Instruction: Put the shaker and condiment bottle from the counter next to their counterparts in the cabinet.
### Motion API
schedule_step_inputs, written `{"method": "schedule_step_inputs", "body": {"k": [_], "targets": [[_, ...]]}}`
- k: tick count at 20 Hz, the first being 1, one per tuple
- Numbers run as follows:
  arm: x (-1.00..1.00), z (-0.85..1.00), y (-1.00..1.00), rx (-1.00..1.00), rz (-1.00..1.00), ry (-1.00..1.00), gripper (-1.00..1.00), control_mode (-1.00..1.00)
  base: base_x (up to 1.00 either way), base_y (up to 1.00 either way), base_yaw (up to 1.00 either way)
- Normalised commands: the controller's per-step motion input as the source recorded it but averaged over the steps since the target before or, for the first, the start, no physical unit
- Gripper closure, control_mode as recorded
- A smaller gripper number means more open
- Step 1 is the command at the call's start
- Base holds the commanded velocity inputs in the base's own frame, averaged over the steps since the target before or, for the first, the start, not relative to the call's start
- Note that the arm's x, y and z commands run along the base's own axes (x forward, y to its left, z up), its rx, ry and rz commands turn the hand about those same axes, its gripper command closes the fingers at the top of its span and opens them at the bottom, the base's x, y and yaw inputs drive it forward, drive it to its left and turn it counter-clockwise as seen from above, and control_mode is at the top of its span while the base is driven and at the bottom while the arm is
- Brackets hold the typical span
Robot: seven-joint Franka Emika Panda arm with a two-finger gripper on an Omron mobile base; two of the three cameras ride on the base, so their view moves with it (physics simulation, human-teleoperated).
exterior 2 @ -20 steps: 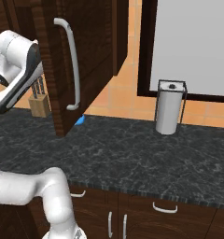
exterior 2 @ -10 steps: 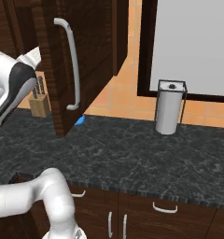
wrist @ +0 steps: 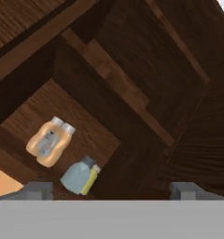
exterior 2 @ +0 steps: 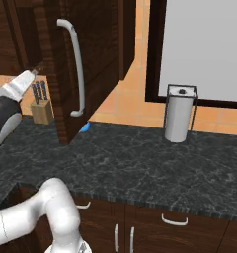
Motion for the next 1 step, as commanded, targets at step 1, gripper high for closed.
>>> {"method": "schedule_step_inputs", "body": {"k": [1], "targets": [[-1.00, 0.21, 0.56, 0.07, 0.00, 0.28, -1.00, -1.00, 0.00, 0.00, 0.00]]}}
